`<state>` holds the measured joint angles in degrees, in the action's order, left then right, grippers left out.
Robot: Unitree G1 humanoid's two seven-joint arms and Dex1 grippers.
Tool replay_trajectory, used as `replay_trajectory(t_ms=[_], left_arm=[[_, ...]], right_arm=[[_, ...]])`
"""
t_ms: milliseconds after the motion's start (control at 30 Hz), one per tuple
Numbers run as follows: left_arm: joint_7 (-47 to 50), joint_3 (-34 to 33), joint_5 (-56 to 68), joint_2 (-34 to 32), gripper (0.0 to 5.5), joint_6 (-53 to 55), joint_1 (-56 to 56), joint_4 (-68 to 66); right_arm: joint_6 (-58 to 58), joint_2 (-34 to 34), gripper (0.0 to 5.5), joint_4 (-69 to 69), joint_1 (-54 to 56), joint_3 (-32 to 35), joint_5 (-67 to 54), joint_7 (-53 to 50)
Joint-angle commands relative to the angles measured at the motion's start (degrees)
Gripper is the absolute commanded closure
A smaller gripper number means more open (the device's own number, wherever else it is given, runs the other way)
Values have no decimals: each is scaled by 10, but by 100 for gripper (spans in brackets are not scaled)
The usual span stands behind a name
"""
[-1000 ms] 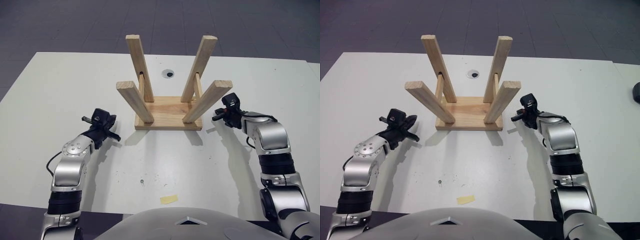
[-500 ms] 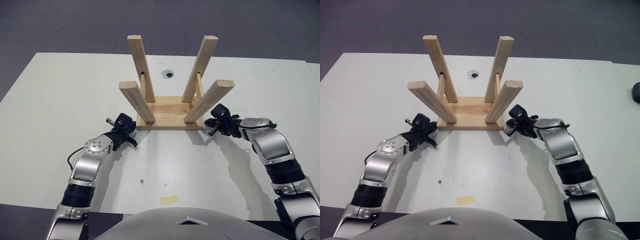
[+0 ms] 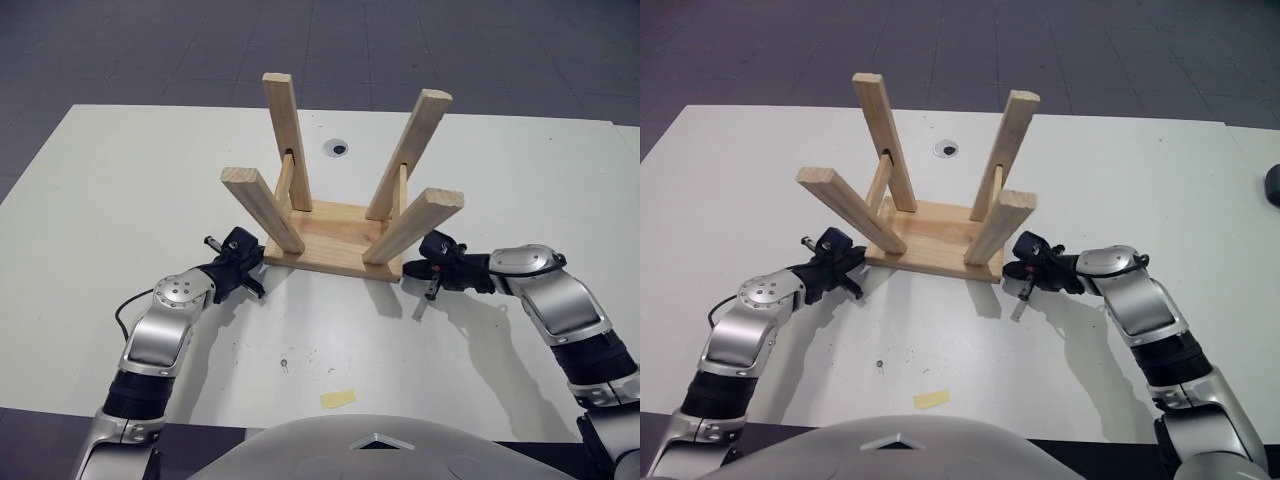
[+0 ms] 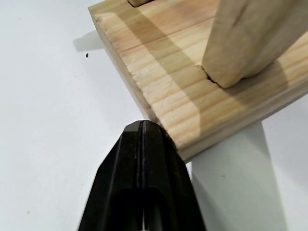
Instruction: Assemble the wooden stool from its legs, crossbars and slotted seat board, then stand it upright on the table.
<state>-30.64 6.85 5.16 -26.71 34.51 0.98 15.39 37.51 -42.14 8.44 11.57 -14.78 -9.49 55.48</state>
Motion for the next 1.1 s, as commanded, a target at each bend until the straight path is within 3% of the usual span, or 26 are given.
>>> replay_trajectory(t_ms=[33,300,633,800,967,1100], left_arm=[[-69,-5,89,-7,550,33,25,103],[-100,-64,201,-42,550,112,55,179],[-104,-32,189,-80,550,117,17,190],[-125,-93,272,-95,550,161,59,231],[-109,-158,356,-83,550,211,129,240],[-88,-169,385,-57,550,234,165,237]], right_arm=[[-27,1,548,30,-16,7,-53,58],[-63,-24,548,58,-19,83,-109,123],[-73,-48,548,77,-38,125,-119,148],[-53,-75,548,134,-46,174,-185,192],[-27,-67,548,155,-15,215,-240,174],[-36,-47,548,124,24,220,-223,140]])
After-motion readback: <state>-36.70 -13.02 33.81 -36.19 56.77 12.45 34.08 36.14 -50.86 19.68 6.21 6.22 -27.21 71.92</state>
